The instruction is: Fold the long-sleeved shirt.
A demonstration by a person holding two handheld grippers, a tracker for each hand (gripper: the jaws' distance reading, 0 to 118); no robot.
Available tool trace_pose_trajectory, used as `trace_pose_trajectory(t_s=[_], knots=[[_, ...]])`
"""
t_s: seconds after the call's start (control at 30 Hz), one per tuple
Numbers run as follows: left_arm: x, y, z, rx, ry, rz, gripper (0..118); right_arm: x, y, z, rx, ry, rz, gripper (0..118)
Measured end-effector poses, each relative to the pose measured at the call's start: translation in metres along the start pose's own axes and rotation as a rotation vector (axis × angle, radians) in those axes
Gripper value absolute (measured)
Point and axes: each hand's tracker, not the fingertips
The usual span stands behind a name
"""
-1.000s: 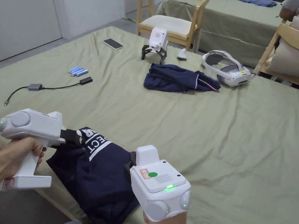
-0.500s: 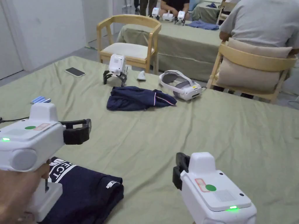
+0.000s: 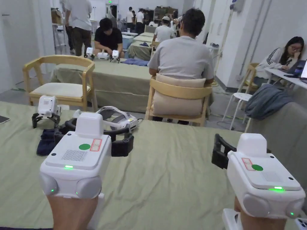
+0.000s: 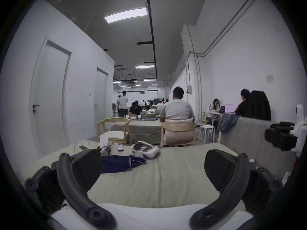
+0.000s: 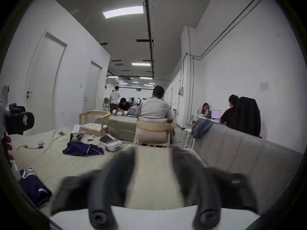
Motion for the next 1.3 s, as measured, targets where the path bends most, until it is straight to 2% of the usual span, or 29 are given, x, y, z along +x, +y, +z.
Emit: trace_pose_trajectory(t_s=[0.03, 0.07, 0.1, 0.13, 0.47, 0.63, 0.87, 1.3], knots=[[0.002, 0.002, -0.001, -0.003, 0.004, -0.004, 111, 0.005, 0.002, 0.0, 0.003, -0.005, -0.008, 116], [0.002, 0.004, -0.002, -0.006, 0.004, 0.001, 111, 0.007, 0.001, -0.001, 0.008, -0.006, -0.012, 118], [0.001, 0.006, 0.0, -0.007, 0.004, 0.004, 111, 0.007, 0.002, 0.0, 0.046, 0.055, -0.053, 118], [0.0, 0.008, -0.001, -0.009, 0.004, 0.002, 111, 0.007, 0.004, -0.001, 0.033, -0.002, -0.018, 118], [-0.011, 0.024, 0.01, -0.015, 0.052, 0.008, 111, 0.0, 0.005, 0.0, 0.049, 0.031, -0.006, 118], [-0.019, 0.021, 0.006, -0.009, 0.044, -0.014, 111, -0.001, 0.015, 0.01, 0.071, 0.046, -0.035, 118], [-0.019, 0.023, 0.001, -0.017, 0.085, 0.005, 111, 0.001, 0.018, 0.009, 0.095, 0.036, -0.016, 118], [-0.009, 0.026, 0.008, -0.003, 0.066, -0.045, 111, 0.009, 0.018, 0.008, 0.098, 0.031, -0.015, 118]])
